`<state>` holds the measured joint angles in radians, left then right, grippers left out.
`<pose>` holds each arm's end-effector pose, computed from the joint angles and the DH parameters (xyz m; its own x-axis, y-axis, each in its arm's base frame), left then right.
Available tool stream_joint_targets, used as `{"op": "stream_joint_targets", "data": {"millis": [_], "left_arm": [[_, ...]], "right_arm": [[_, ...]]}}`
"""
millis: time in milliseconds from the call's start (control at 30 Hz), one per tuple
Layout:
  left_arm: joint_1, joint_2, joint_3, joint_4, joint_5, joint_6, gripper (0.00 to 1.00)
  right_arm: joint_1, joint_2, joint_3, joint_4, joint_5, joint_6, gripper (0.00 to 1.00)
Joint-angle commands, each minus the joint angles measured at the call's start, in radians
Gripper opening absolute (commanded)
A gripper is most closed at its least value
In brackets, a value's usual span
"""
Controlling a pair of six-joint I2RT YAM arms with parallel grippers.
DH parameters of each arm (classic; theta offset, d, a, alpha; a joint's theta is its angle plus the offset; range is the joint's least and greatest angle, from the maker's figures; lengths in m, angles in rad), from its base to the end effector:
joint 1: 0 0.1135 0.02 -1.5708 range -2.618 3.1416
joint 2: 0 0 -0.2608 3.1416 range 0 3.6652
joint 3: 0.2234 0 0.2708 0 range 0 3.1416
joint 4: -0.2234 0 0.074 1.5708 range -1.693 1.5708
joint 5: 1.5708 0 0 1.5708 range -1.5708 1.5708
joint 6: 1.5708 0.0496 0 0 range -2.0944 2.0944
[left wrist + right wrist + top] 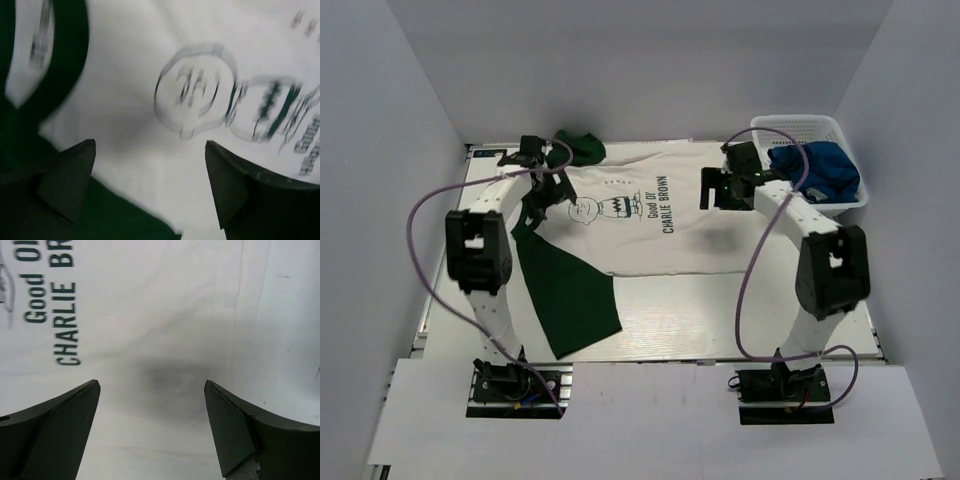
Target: Fold and stack the t-shirts
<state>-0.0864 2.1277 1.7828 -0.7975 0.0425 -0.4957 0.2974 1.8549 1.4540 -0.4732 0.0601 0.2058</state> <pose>0.4760 -0.0433 0.1897 -0.8465 -0.4037 -0.3470 -0.3397 0.9116 -0.2316 0.4205 0.1258 0.2213 -0.7701 -0.0227 -0.6376 -0.1004 0.9912 0.0860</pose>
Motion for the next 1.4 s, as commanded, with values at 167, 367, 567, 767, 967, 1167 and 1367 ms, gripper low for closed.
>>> {"op": "stream_joint_targets", "data": {"millis": [167,367,567,767,967,1167,1367], "left_arm": [[-0.05,-0.659,-0.756,-0.12,0.103,-0.118,1.0],[-0.079,-0.958,-1.087,-0.198,0.186,-0.246,1.0],[-0.11,-0.986,-1.23,-0.218,0.224,-0.308,1.0],[-0.128,-0.951,-1.263,-0.18,0.212,-0.352,0.91],[-0.15,-0.842,-1.287,-0.103,0.221,-0.353,0.39],[-0.159,-0.854,-1.278,-0.112,0.211,-0.363,0.0],[-0.159,-0.885,-1.209,-0.184,0.201,-0.363,0.0]], "right_arm": [[-0.003,-0.227,-0.276,0.149,-0.051,0.152,0.9],[-0.004,-0.26,-0.357,0.168,-0.105,0.159,0.9],[-0.006,-0.29,-0.357,0.162,-0.072,0.149,0.9],[-0.004,-0.303,-0.379,0.162,-0.065,0.149,0.9],[-0.009,-0.316,-0.392,0.142,-0.016,0.155,0.9],[-0.009,-0.345,-0.418,0.104,0.035,0.187,0.9],[-0.026,-0.422,-0.568,0.03,0.096,0.287,0.9]]}}
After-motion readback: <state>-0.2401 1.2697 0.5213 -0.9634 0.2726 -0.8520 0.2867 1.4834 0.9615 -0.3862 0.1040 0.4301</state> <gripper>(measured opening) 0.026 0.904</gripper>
